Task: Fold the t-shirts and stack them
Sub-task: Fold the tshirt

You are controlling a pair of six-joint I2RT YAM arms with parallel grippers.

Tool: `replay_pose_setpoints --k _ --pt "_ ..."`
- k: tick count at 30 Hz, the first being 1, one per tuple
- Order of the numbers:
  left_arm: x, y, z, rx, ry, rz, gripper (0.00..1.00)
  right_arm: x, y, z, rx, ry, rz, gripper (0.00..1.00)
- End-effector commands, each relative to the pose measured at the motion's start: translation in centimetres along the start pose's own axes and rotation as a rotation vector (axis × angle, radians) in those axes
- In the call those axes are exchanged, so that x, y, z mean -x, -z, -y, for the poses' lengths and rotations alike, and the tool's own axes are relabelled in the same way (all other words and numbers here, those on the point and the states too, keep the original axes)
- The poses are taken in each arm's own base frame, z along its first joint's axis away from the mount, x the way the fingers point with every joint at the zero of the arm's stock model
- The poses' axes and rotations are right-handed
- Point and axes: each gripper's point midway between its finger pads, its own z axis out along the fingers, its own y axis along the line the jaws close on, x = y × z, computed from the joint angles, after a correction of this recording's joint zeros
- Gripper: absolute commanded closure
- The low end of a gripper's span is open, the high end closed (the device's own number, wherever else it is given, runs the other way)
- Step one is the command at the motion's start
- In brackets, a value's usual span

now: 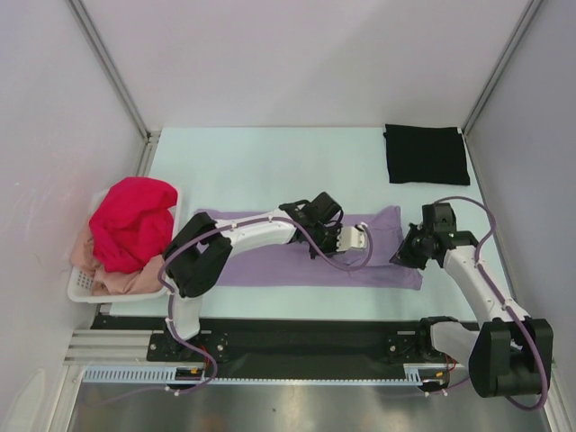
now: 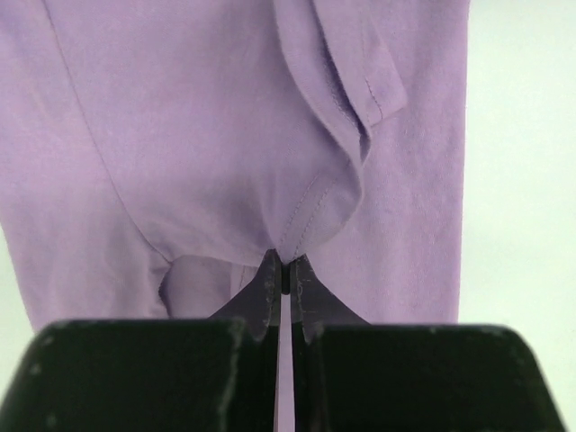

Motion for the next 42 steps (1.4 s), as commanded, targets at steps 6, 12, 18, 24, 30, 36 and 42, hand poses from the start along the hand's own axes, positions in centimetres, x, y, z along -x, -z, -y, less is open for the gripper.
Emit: replay_pose_setpoints --k 6,12,18,24,30,36,42 --pt "3.1 1.7 -3.4 0.012 0.059 0.133 1.0 3.9 -0.9 -1.1 0.136 -0.116 0.172 1.0" --pt "2.3 0.3 -5.4 0.031 0.123 0.116 1.0 7.5 -3.4 -0.1 0.074 -0.041 0.212 1.0" --pt "1.6 -0.3 -7.4 0.065 0.196 0.106 0.99 10.3 -4.3 -0.9 0.11 0.016 0.283 1.0" --pt "1.4 -0.9 -9.0 0.102 0.247 0.088 0.98 11.2 -5.1 0.0 0.11 -0.004 0.313 1.0" --pt "1.2 -0.3 -9.7 0.13 0.314 0.081 0.87 11.1 -5.6 0.2 0.118 -0.012 0.303 0.89" --pt "0.7 2.0 -13.8 0.369 0.473 0.055 0.27 12.0 -4.5 0.7 0.055 -0.02 0.322 0.56" --pt "0.5 4.2 -16.3 0.505 0.552 0.036 0.21 11.7 -2.0 3.4 -0.116 -0.036 0.349 0.55"
